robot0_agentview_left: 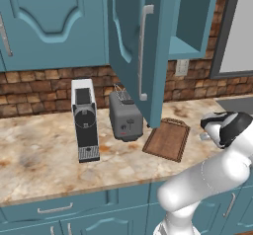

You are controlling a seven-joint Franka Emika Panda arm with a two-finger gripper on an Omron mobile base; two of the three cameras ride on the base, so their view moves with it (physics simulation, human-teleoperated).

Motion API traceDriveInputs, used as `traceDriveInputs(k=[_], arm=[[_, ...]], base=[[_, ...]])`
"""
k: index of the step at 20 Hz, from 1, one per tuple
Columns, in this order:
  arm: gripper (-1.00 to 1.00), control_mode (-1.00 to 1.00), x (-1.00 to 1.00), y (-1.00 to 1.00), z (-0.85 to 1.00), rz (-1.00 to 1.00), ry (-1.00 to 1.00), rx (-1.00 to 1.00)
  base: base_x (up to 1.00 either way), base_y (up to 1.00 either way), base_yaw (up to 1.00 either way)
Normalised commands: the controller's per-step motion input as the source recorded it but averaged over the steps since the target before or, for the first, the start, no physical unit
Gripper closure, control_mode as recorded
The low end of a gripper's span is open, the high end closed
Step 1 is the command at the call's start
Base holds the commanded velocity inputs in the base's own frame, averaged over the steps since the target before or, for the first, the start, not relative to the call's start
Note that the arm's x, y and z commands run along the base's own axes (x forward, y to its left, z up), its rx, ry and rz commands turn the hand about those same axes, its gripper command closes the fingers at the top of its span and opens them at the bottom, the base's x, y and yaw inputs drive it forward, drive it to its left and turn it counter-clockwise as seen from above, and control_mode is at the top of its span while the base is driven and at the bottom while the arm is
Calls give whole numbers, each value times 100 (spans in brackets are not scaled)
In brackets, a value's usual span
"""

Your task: Pick the bread, place it on the cutting board, pick the jam, place it on the counter, and close the cabinet.

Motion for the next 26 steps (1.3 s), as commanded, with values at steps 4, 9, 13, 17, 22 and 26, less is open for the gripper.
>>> traceDriveInputs(k=[4, 9, 13, 17, 22, 26], arm=[[-100, -100, 0, 0, 0, 0, 0, 0], [-100, -100, 0, 0, 0, 0, 0, 0], [-100, -100, 0, 0, 0, 0, 0, 0], [-100, -100, -5, 0, 0, 0, -1, 0], [-100, -100, -12, 0, 0, 0, -3, 0], [-100, -100, 0, 0, 0, 0, -2, 0]], base=[[0, 0, 0], [0, 0, 0], [0, 0, 0], [0, 0, 0], [0, 0, 0], [0, 0, 0]])
